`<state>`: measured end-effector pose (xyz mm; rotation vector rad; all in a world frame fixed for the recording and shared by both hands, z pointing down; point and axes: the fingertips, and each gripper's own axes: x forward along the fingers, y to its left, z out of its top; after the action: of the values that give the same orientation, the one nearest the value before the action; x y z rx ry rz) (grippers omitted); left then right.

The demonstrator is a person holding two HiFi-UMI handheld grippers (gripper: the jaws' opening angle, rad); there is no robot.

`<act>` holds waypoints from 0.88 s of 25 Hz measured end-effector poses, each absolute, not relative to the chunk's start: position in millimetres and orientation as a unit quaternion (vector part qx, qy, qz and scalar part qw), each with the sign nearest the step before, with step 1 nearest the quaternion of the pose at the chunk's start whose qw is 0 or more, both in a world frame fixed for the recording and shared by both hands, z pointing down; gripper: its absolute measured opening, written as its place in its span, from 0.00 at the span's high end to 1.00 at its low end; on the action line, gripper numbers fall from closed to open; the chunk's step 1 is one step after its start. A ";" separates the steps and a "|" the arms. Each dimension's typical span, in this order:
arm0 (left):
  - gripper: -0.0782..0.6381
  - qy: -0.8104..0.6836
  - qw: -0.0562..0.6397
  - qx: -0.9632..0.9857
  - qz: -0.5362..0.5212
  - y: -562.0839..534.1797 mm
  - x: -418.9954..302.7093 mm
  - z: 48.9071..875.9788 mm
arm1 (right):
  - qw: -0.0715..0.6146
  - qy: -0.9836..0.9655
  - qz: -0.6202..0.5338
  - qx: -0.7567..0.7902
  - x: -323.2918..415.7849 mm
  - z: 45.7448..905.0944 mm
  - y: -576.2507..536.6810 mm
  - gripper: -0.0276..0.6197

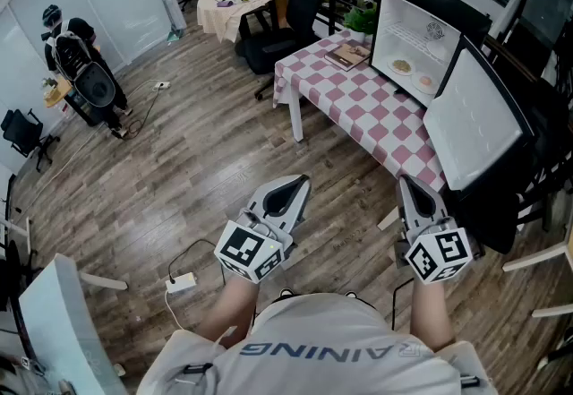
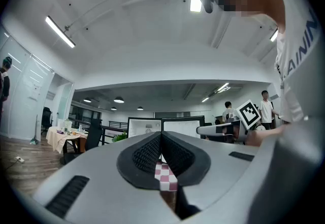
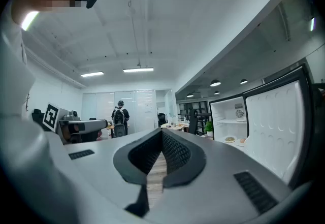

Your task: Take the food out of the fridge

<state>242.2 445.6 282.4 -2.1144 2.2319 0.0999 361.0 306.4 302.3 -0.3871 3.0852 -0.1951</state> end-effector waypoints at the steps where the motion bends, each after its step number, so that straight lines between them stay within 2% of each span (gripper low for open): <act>1: 0.88 0.725 0.032 -0.687 0.032 446.5 242.7 283.1 | 0.013 0.990 -0.062 -0.123 361.3 302.0 307.8 0.93; 15: 0.88 0.723 0.018 -0.690 0.033 453.5 245.4 292.7 | 0.006 0.989 -0.065 -0.134 362.1 305.6 314.6 0.93; 22: 0.88 0.730 0.016 -0.682 0.036 477.4 229.1 294.3 | -0.008 0.991 -0.064 -0.120 336.8 309.4 339.4 0.93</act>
<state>229.1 477.4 294.3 -2.1203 2.2715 0.1118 336.8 339.4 309.4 -0.3794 3.1273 -0.2017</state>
